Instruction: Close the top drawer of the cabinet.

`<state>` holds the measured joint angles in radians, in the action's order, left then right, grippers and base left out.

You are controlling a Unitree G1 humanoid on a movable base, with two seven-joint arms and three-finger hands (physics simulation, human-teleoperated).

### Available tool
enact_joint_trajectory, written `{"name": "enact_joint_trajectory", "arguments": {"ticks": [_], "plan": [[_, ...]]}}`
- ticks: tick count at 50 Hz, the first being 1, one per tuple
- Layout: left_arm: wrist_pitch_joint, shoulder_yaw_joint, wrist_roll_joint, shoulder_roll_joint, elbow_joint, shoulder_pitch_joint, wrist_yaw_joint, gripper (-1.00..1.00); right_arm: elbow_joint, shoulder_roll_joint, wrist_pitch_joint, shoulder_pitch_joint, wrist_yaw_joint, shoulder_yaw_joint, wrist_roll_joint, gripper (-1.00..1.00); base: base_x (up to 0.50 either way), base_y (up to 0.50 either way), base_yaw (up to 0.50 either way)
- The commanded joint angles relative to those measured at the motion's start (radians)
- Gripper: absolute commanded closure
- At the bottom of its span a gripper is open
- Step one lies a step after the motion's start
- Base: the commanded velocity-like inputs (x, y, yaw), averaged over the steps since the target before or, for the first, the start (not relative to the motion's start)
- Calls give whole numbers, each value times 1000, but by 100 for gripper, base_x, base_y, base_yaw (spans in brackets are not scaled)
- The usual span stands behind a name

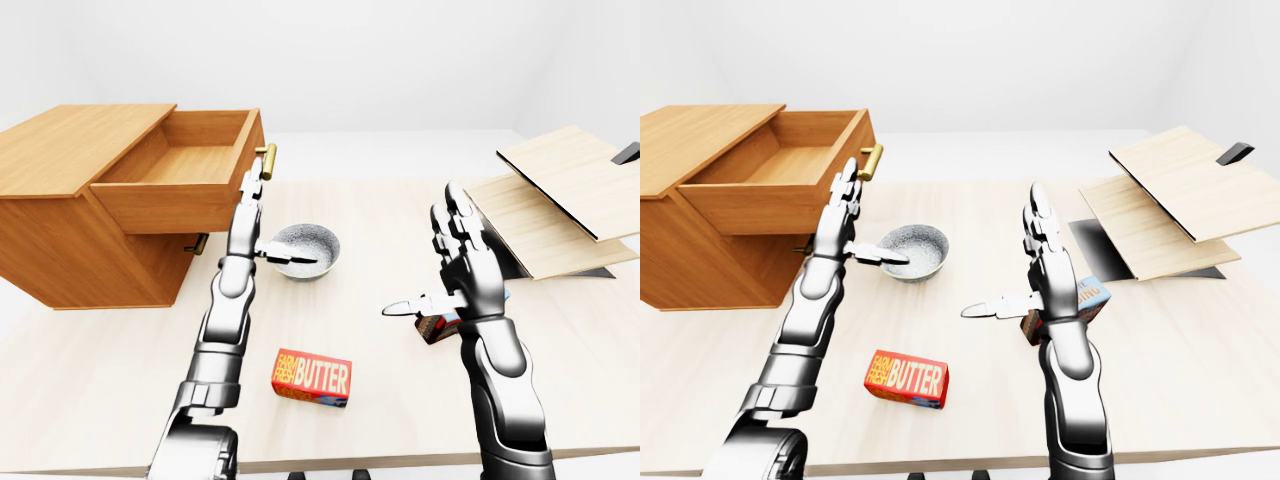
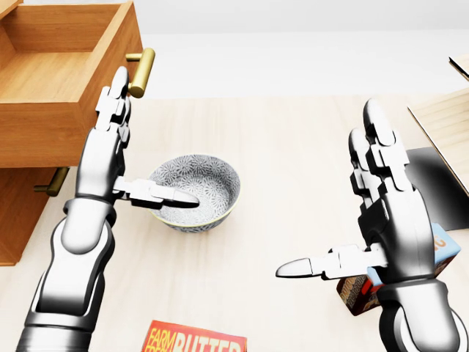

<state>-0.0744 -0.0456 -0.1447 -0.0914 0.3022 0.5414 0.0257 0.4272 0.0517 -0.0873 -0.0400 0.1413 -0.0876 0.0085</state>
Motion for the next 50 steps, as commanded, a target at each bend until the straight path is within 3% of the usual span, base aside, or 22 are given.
{"name": "enact_joint_trajectory", "arguments": {"ticks": [1, 14, 23, 30, 50], "plan": [[-13, -35, 25, -45, 709, 225, -139, -100, -13, -1, 0, 8, 0, -2, 2, -100, 1, 0, 0], [-13, -42, 57, -56, 670, 216, -206, -100, -10, 1, 0, 18, 6, -8, 10, -100, 1, 0, 0], [-13, -75, 89, -123, 608, 191, -223, -100, 21, 1, 0, 25, 11, -13, 13, -100, 0, 0, 0], [-13, -99, 102, -178, 672, 209, -231, -100, 44, -2, 0, 26, 8, -9, 10, -100, 1, 0, 0], [-13, -114, 103, -220, 793, 280, -389, -100, 50, -4, 0, 46, 11, -16, 11, -100, 0, 0, -1]]}}
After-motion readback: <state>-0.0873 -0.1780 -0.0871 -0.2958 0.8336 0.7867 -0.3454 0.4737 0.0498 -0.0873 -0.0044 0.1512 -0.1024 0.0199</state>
